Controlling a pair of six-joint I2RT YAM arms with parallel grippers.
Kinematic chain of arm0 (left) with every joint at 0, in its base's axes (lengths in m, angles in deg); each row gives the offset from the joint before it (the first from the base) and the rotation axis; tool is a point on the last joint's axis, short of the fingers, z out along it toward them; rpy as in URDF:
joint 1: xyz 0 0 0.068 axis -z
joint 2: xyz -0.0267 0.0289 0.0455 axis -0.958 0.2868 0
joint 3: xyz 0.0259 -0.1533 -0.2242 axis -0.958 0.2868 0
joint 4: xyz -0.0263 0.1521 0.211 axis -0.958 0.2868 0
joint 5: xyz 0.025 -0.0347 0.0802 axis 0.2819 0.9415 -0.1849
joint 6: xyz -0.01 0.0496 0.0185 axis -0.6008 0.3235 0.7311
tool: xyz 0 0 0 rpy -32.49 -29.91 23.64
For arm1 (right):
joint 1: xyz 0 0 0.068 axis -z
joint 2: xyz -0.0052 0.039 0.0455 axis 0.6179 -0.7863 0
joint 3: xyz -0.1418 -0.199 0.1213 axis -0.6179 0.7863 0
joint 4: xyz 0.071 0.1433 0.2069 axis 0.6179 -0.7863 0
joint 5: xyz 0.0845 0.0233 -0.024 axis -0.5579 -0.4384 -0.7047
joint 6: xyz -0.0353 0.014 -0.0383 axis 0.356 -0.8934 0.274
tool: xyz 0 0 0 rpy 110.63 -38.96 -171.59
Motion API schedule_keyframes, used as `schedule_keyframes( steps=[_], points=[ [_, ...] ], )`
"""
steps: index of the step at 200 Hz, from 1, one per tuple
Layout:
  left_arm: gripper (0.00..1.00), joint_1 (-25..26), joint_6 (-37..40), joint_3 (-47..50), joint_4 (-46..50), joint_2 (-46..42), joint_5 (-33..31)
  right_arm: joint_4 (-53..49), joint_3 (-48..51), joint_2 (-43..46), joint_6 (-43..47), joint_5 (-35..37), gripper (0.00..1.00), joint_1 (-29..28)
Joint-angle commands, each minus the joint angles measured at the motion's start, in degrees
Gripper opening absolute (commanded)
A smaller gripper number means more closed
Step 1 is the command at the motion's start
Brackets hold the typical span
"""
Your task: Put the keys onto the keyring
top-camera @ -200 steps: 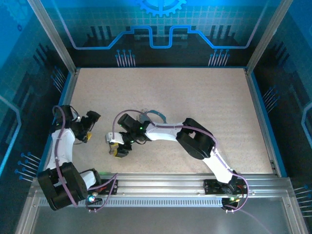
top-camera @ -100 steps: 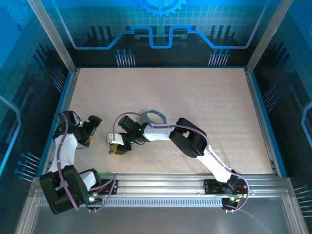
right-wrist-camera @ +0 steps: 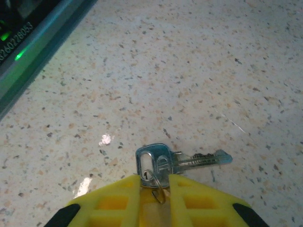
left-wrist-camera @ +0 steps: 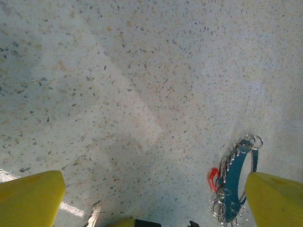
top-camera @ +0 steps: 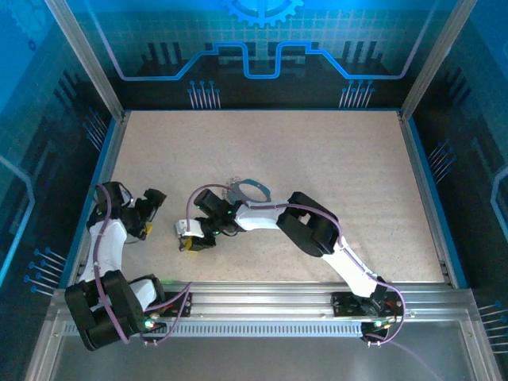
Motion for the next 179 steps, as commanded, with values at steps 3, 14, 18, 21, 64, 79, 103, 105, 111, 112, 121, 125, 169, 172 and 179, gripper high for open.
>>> schedule_keyframes(
  steps=[3, 14, 18, 21, 64, 79, 103, 105, 111, 112, 121, 125, 169, 172, 179],
  points=[
    [0.99, -0.59, -0.48, 0.74, 0.03, -1.06, 0.78, -4.34, -0.45, 0.54, 1.32, -1.45, 0.13, -1.32],
    [0.99, -0.64, -0.36, 0.96, -0.24, -1.01, 0.91, -4.19, 0.06, 0.54, 1.81, -1.4, 0.12, -1.33],
    [0.99, -0.57, -0.31, 0.95, -0.25, -0.98, 0.91, -3.97, 0.27, 1.9, 1.87, -1.39, 0.12, -1.29],
    [0.99, -0.56, -0.33, 0.92, -0.27, -0.97, 0.95, -3.79, 0.49, 2.15, 2.01, -1.32, 0.11, -1.33],
    [0.99, -0.57, -0.34, 0.91, -0.33, -0.94, 1.39, -2.6, 2.08, 4.26, 1.87, -1.19, 0.07, -1.25],
    [0.99, -0.59, -0.39, 0.57, -0.31, -0.71, 1.66, -0.55, 3.32, 5.4, 0.77, -0.28, 0.06, -1.25],
    [0.99, -0.59, -0.52, 0.68, -0.03, -1.08, 2.03, 1.73, 5.38, 7.75, -0.84, 0.5, 0.04, -1.07],
    [0.99, -0.63, -0.51, 0.76, -0.17, -1.11, 2.12, 1.92, 5.61, 8.02, -0.9, 0.58, 0.04, -1.05],
    [0.99, -0.63, -0.42, 0.87, -0.39, -1.07, 2.24, 2.6, 6.38, 8.79, -1.11, 0.87, 0.04, -1.07],
    [0.99, -0.59, -0.47, 0.87, -0.4, -1.07, 2.26, 2.73, 6.46, 8.89, -1.16, 0.98, 0.04, -1.07],
    [0.99, -0.58, -0.43, 0.86, -0.51, -0.94, 2.44, 4.17, 8.01, 10.13, -2.03, 1.89, 0.04, -0.98],
    [0.99, -0.58, -0.55, 0.75, -0.55, -0.9, 2.6, 5.08, 8.8, 10.74, -2.65, 2.24, 0.03, -0.98],
    [0.99, -0.13, -2.29, 3.04, -3.4, -1.55, 4.38, 9.33, 15.34, 15.27, -4.74, 4.8, 0.02, -0.96],
    [0.99, -0.12, -2.29, 3.16, -3.49, -1.47, 4.31, 9.02, 15.22, 15.19, -4.7, 5.07, 0.03, -1.03],
    [0.99, -0.17, -2.31, 3.16, -3.3, -1.22, 3.92, 8.35, 14.84, 14.7, -5.39, 6.47, 0.06, -1.35]
  ],
)
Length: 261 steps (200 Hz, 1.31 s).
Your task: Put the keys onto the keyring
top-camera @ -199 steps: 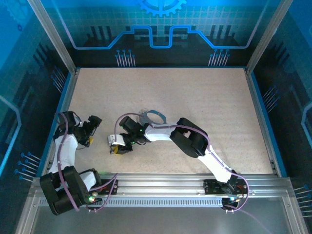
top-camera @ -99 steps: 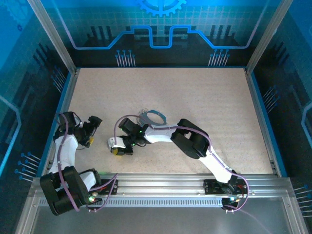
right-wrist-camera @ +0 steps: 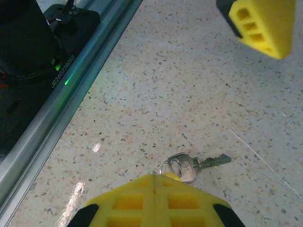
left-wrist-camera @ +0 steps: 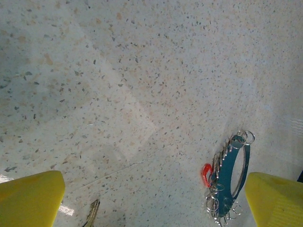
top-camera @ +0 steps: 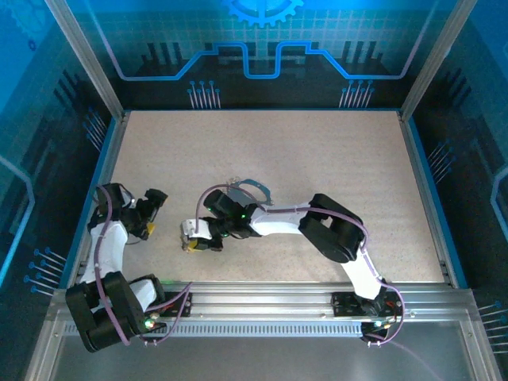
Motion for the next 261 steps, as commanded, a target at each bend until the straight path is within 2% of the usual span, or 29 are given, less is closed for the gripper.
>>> schedule_keyframes(
  steps=[1, 15, 26, 68, 112, 145, 182, 215, 261],
  points=[
    [0.99, -0.17, -1.15, 1.44, -1.21, -0.46, 1.57, 1.29, 0.57, 0.89, -1.94, 3.12, 0.07, -0.45],
    [0.99, -0.15, -1.56, 1.51, -0.95, 0.06, 1.67, 2.32, -0.07, -0.39, -4.98, 6.36, 0.26, -1.71],
    [0.99, -0.15, -1.95, 1.86, -1.63, 0.33, 1.8, 4.72, 0.21, -1.31, -6.18, 8.71, 0.32, -3.25],
    [0.99, -0.15, -1.83, 0.7, -0.42, 0.86, 1.39, 8.97, 0.19, -5.02, -9.45, 15.08, 0.36, -5.77],
    [0.99, -0.16, -1.74, 0.79, -0.41, 0.67, 1.23, 8.96, 0.58, -6.28, -8.97, 21.19, 0.33, -6.87],
    [0.99, -0.16, -1.31, 1.09, -1.06, 0.92, 1.39, 9.02, 1.03, -6.62, -7.72, 22.6, 0.33, -7.28],
    [0.99, -0.15, -1.32, 1.15, -1.14, 1.1, 1.93, 8.98, 1.46, -6.49, -6.82, 23.17, 0.2, -7.94],
    [0.99, -0.23, -1.57, 1.18, -0.78, 0.78, 2.06, 10.59, 2.0, -5.73, -7.35, 23.12, 0.13, -7.96],
    [0.99, -0.15, -1.55, 1.39, -0.69, 0.58, 2.02, 11.56, 2.79, -4.39, -7.58, 23.84, 0.08, -7.92]
  ],
)
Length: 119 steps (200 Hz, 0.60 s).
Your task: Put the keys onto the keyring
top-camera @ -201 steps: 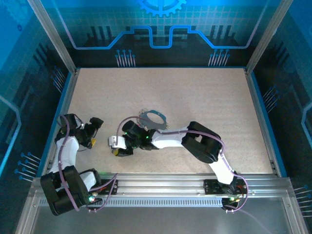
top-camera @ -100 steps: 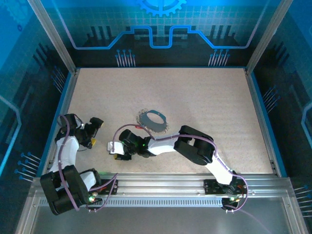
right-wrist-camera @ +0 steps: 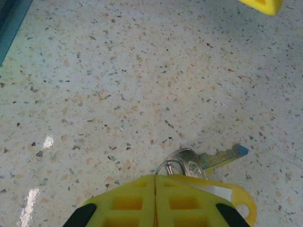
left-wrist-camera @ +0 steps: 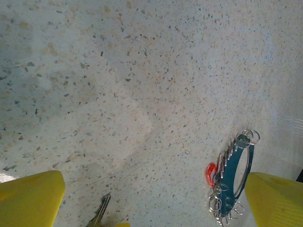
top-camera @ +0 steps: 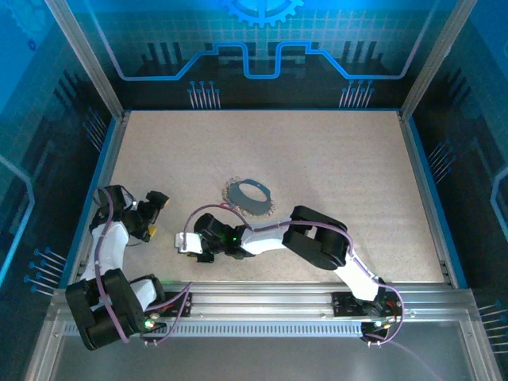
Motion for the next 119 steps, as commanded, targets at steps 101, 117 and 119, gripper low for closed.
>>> schedule_keyframes(
  steps=[101, 117, 119],
  points=[
    [0.99, -0.13, -1.21, 0.16, 0.16, -0.1, 1.6, 3.22, 2.34, 2.71, -2.54, 2.2, 0.25, -0.85],
    [0.99, -0.13, -0.97, 0.22, -0.16, -0.14, 1.41, 2.75, 2.05, 2.42, -2.07, 3.14, 0.26, -1.5],
    [0.99, -0.12, -0.92, 0.25, -0.14, -0.09, 1.4, 2.57, 1.89, 2.37, -1.95, 3.52, 0.26, -1.6]
  ],
)
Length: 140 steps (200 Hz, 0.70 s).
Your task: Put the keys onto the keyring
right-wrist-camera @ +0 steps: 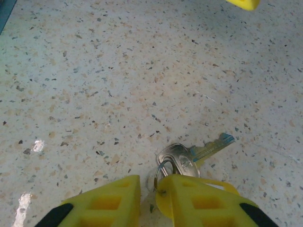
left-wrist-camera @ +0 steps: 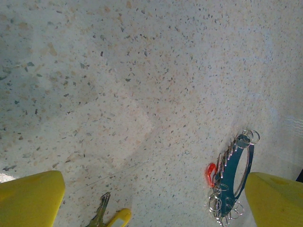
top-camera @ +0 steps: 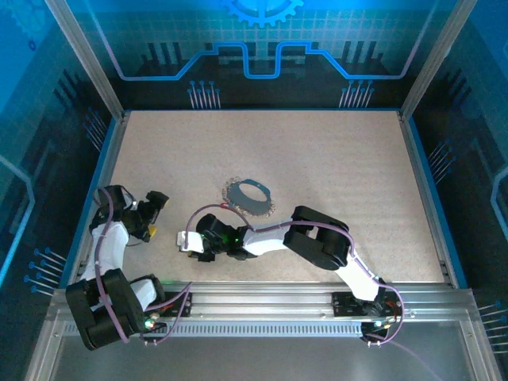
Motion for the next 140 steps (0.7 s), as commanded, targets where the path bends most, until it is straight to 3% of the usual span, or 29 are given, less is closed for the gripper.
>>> schedule_keyframes(
  steps=[1, 26, 66, 140],
  points=[
    [0.99, -0.15, -0.89, 0.21, -0.1, -0.09, 1.34, 0.18, -0.01, 1.55, -0.57, 1.43, 0.26, -1.64],
    [0.99, -0.15, -1.2, 0.05, 0.38, -0.09, 1.35, -1.59, -1.27, 0.28, -0.66, 4.24, 0.26, -2.4],
    [0.99, -0.17, -1.14, -0.12, 0.44, -0.02, 1.32, -1.72, -1.37, 0.0, 0.48, 9.19, 0.17, -2.96],
    [0.99, -0.17, -1.07, 0.34, -0.04, -0.43, 1.51, -1.39, -1.1, 0.56, -1.23, 13.78, 0.19, -2.96]
  ],
)
